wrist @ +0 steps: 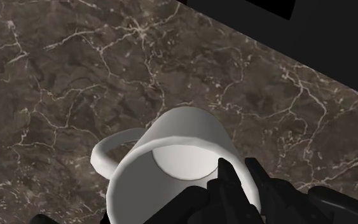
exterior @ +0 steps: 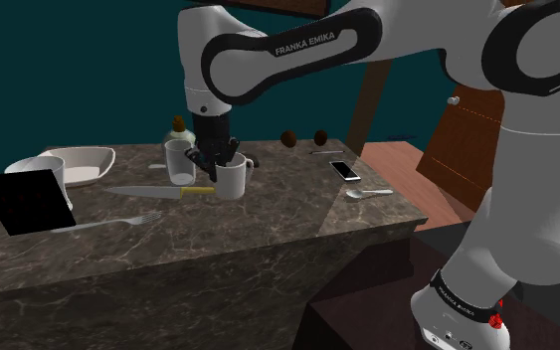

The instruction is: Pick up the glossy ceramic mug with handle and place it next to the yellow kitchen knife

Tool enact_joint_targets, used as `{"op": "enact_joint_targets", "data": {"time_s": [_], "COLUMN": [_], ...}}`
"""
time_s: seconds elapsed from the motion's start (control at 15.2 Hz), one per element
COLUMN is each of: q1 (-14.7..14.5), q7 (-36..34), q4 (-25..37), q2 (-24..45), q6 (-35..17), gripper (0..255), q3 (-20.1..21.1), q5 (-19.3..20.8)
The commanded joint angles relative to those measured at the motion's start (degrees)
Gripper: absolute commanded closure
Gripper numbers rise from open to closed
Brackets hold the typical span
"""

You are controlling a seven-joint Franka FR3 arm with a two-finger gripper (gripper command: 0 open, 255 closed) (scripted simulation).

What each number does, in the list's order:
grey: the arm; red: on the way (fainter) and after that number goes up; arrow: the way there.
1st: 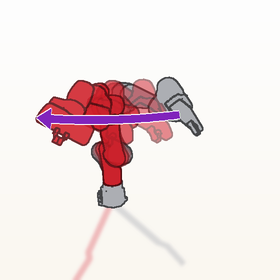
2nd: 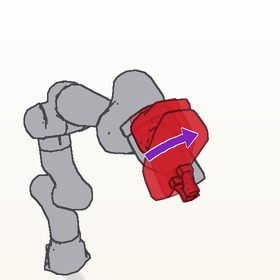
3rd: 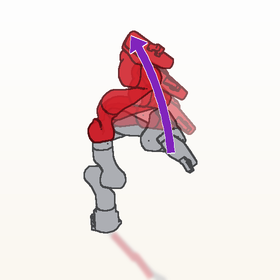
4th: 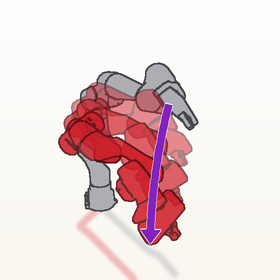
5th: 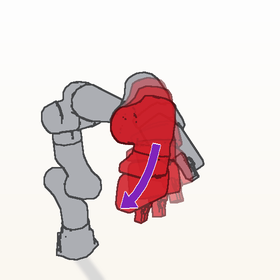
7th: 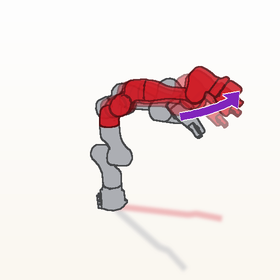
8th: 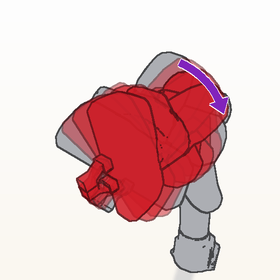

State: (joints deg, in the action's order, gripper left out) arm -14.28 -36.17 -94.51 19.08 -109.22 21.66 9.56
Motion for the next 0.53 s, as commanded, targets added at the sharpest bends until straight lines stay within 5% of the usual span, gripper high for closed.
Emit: {"op": "enact_joint_targets", "data": {"time_s": [0.0, 0.46], "q1": [-0.1, -0.2], "q7": [-0.3, -1.0], "q4": [-0.9, -4.0], "q2": [0.4, 2.2], "q6": [-1.4, -6.0], "gripper": [255, 255], "q3": [0.0, -0.4], "q5": [0.2, 1.1]}}
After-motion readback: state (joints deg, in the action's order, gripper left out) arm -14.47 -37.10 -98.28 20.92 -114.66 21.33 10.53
